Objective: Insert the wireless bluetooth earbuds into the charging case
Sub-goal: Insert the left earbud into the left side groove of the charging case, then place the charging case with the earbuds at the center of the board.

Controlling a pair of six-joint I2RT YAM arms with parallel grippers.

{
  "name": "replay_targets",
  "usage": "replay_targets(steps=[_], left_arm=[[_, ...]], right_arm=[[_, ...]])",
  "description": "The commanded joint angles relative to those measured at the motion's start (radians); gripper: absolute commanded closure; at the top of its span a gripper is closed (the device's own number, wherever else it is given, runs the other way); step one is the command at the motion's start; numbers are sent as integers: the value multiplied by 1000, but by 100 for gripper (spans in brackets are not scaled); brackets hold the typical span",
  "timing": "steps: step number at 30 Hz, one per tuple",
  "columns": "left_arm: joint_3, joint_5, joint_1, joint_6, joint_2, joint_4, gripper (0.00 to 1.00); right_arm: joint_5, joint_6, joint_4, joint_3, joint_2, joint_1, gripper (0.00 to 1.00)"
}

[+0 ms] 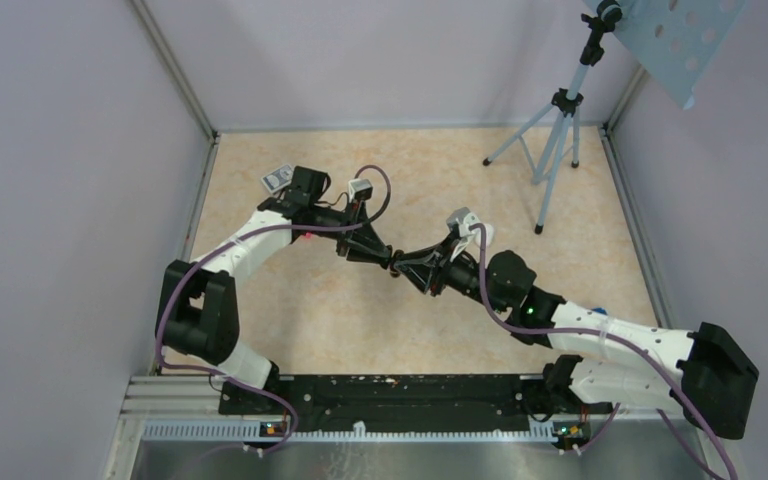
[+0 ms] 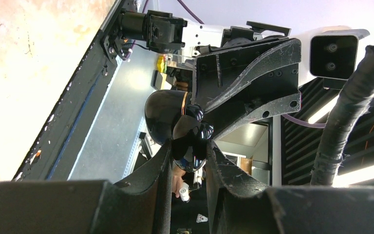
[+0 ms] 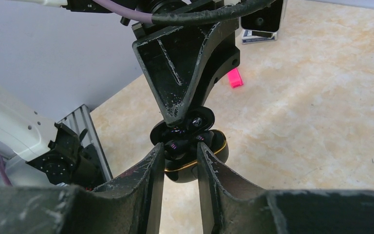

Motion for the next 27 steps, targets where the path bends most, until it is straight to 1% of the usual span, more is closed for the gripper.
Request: replay_targets(steps=[1, 2, 6, 7, 8, 14, 16, 18, 21, 25, 27], left_arm=[[-2, 25, -3, -2, -41, 27, 100], [0, 22, -2, -2, -42, 27, 100], [-2, 18, -4, 0, -43, 24, 100], [-5, 18, -4, 0, -43, 23, 100], [-4, 19, -4, 3, -42, 20, 100], [-1, 8, -4, 18, -43, 1, 100], [-4, 1, -3, 21, -43, -3, 100], [-6, -11, -3, 25, -44, -4, 100], [-3, -17, -2, 35, -40, -13, 100], [13, -23, -1, 52, -31, -31, 100], [17, -35, -2, 54, -25, -25, 100]], right_arm=[[10, -1, -7, 5, -27, -6, 68], [10, -2, -12, 6, -29, -6, 68], [16, 3, -34, 15, -41, -6, 57], [16, 6, -41, 19, -43, -6, 52], [17, 7, -48, 23, -46, -6, 50], [25, 18, -68, 48, -56, -6, 47], [26, 19, -100, 70, -64, -6, 46], [28, -4, -172, 112, -71, -6, 46], [100, -54, -285, 175, -99, -6, 46], [199, -86, -356, 198, -170, -6, 42], [333, -50, -414, 201, -197, -7, 39]])
